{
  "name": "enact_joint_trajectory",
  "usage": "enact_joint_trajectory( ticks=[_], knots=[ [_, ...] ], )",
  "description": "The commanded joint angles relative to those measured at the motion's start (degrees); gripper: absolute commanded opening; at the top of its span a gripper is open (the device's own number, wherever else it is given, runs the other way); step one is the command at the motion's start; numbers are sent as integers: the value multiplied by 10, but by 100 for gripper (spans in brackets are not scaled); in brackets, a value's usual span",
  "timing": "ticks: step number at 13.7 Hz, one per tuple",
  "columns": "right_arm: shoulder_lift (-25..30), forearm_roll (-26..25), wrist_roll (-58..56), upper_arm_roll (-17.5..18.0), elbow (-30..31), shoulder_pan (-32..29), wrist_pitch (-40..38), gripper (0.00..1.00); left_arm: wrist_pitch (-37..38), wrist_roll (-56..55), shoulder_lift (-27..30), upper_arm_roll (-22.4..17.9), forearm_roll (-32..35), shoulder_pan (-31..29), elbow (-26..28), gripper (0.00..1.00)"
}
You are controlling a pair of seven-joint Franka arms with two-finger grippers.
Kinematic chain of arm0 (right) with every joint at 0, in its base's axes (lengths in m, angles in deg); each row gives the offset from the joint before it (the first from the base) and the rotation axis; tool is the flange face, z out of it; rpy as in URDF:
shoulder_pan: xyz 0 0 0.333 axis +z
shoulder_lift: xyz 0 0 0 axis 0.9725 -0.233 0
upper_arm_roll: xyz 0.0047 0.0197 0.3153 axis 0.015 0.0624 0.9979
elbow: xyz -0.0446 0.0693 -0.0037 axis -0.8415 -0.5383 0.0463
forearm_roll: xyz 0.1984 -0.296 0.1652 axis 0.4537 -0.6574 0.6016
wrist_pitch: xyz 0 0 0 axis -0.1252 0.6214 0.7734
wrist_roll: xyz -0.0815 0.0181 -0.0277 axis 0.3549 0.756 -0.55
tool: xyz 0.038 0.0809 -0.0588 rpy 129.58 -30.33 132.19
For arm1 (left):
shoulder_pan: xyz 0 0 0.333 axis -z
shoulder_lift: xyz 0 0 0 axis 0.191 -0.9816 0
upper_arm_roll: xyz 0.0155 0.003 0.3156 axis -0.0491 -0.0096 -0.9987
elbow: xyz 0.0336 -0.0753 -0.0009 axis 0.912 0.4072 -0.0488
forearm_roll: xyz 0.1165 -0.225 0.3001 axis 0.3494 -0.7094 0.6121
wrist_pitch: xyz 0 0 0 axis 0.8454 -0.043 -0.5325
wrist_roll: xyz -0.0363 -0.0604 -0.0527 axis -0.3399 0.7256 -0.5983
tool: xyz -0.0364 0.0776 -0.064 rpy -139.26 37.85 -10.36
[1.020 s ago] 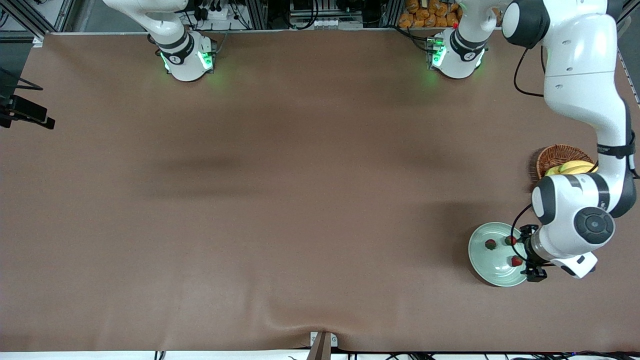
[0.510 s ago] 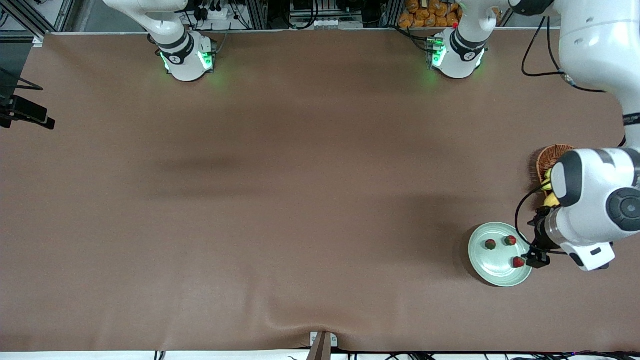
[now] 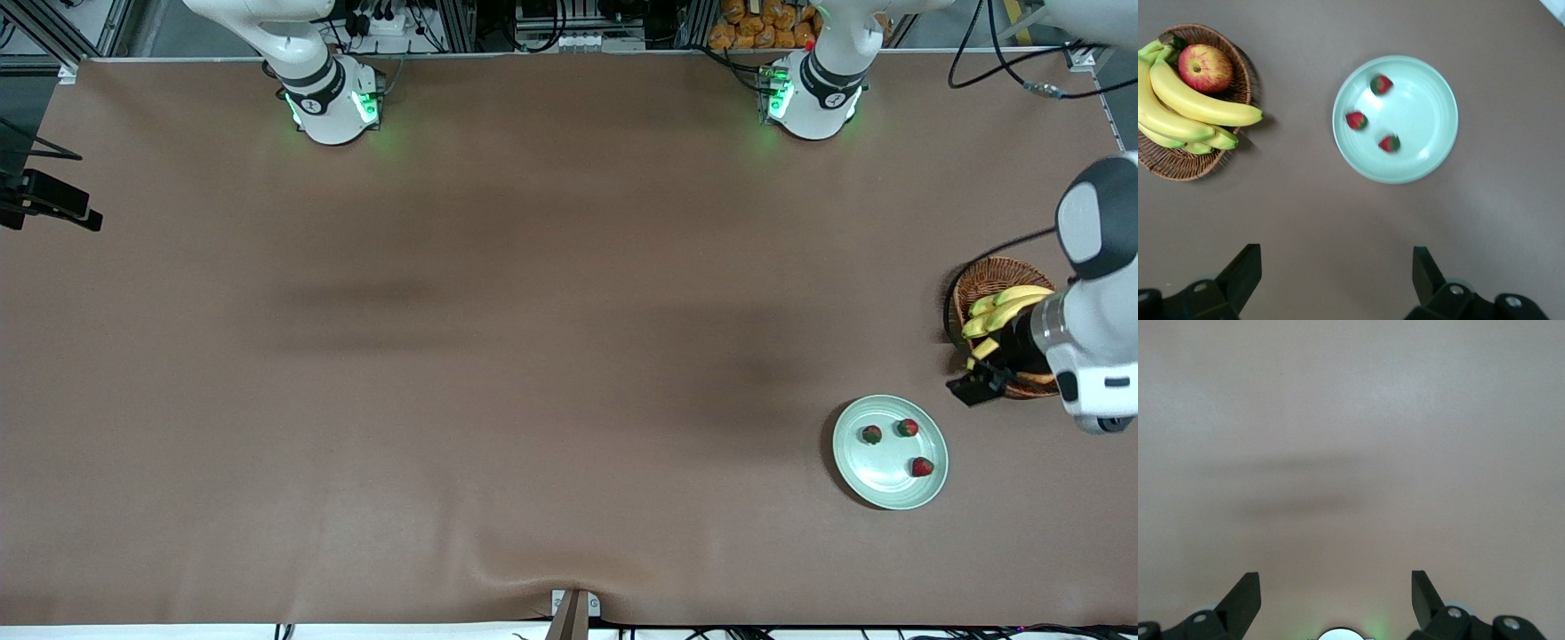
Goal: Collect all strawberries into plate
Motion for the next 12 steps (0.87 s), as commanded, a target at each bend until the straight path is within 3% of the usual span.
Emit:
enact_joint_trajectory(
  ticks=[1, 3, 6, 12],
  knots=[
    [-3, -11, 3, 3, -13, 0, 0, 100, -3, 78, 121, 18, -29, 0, 112, 100],
    [-3, -10, 3, 3, -13, -1, 0, 100, 22, 150, 169, 32, -31, 1, 141, 100],
    [-3, -11, 3, 3, -13, -1, 1, 100, 104, 267, 210, 34, -35, 2, 137, 100],
    [-3, -10, 3, 3, -13, -1, 7, 100, 117, 376, 246, 43, -34, 11, 119, 100]
  ],
)
